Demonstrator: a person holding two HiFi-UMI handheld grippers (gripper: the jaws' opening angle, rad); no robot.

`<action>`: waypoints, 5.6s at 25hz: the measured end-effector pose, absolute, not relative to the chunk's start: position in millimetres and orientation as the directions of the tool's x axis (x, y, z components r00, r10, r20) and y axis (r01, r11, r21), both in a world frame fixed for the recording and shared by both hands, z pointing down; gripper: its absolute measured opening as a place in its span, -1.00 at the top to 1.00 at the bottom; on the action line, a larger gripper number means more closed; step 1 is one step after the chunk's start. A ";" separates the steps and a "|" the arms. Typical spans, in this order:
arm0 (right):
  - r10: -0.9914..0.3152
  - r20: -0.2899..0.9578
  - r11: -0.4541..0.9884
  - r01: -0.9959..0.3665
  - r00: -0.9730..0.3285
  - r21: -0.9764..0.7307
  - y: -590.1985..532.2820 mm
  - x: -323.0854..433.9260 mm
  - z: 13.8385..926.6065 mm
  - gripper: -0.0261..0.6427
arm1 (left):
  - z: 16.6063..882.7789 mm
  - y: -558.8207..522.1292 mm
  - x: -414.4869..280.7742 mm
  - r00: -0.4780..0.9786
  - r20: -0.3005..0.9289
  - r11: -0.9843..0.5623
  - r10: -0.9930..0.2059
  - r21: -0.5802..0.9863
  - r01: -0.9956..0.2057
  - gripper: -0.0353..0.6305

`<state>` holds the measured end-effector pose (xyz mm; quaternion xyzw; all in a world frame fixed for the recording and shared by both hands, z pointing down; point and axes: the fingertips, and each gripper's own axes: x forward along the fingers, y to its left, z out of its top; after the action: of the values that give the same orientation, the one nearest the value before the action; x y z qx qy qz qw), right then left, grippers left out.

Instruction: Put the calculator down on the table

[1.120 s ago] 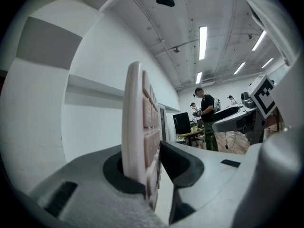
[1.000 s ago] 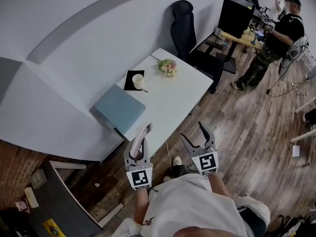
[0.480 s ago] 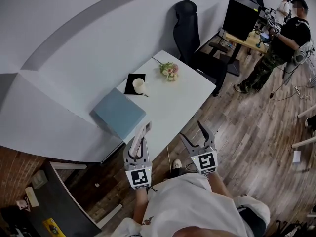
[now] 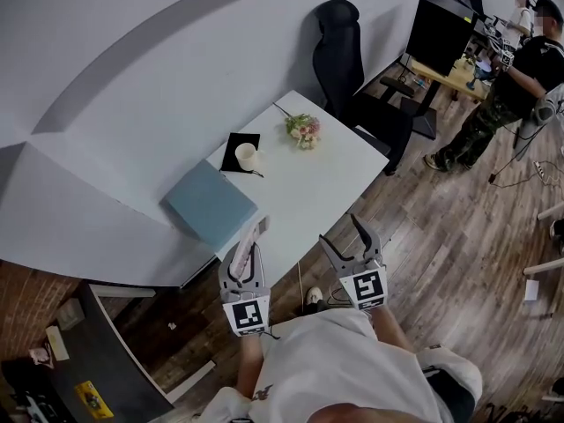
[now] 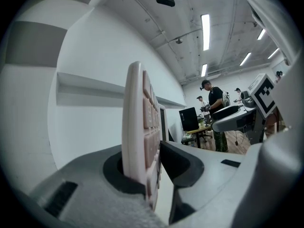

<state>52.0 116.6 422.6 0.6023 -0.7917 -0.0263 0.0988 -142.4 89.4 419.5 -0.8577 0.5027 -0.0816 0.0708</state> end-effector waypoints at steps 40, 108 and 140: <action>-0.951 0.176 0.282 -0.946 -0.253 0.160 -18.2 96.2 443.3 -0.08 | 447.7 -39.4 -97.0 0.480 0.100 -0.490 -0.871 -0.198 -0.849 0.59; -0.662 0.432 0.717 -0.686 -0.612 0.127 -203.7 112.3 553.9 -0.03 | 589.2 -151.4 -39.6 0.256 0.409 -0.282 -0.876 -0.003 -0.959 0.59; -0.640 0.586 0.665 -0.740 -0.497 0.099 -161.9 133.9 631.9 -0.01 | 667.7 -139.5 -7.9 0.472 0.514 -0.424 -0.717 0.216 -0.879 0.59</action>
<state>133.9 -161.9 631.9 0.4006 -0.8612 0.0827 0.3018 -7.9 -139.5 667.7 -0.8256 0.4833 -0.1745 -0.2333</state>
